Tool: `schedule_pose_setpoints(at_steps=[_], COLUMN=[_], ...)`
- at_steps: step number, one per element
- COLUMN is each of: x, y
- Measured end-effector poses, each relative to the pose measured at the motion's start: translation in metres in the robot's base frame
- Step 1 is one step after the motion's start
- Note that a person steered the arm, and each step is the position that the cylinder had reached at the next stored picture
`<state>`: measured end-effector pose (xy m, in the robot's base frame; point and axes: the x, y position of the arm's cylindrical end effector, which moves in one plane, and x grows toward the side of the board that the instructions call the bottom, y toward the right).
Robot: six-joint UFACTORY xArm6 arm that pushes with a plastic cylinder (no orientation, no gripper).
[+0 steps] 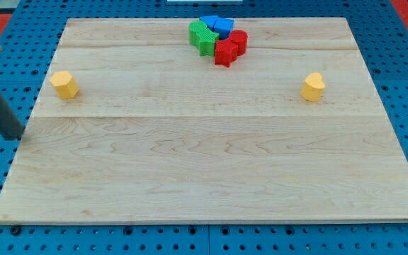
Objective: Push the yellow hexagon to the yellow heart
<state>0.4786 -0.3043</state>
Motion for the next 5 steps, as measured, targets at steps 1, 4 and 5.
schedule_pose_setpoints(at_steps=[1,4,5], x=[0.000,-0.075,-0.099], y=[0.000,-0.001,-0.001])
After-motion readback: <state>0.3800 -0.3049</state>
